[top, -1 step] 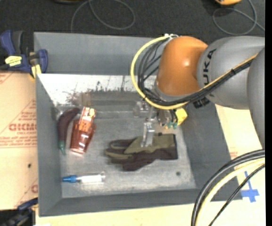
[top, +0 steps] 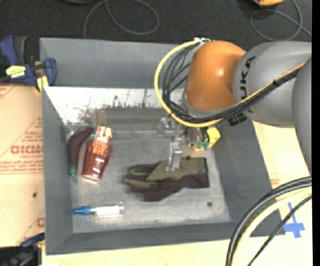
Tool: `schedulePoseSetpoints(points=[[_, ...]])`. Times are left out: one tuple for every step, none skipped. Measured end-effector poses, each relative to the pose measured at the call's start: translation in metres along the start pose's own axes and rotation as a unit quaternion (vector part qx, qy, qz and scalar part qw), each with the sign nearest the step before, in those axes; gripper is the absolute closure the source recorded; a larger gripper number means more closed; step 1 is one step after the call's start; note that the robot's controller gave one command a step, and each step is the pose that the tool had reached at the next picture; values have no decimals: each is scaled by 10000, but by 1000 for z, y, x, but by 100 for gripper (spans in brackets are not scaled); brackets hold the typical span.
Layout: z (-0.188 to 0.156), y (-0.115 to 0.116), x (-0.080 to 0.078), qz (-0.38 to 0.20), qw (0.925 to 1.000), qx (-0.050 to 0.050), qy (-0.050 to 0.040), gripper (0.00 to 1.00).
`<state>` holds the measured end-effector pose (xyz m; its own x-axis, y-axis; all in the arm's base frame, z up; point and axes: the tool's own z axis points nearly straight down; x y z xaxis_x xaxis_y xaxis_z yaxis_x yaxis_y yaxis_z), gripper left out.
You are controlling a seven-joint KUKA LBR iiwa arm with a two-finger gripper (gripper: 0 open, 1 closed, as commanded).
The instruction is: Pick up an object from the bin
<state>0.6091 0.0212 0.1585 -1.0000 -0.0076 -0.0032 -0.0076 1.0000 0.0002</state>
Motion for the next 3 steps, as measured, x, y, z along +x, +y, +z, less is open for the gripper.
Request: schedulePoseSetpoints(points=[[20,-1,1,-413,9991,5,-34,0],[87,13,16,-1931,9812,-2,-15,100],[87,13,16,-1927,9813,-3,-15,100]])
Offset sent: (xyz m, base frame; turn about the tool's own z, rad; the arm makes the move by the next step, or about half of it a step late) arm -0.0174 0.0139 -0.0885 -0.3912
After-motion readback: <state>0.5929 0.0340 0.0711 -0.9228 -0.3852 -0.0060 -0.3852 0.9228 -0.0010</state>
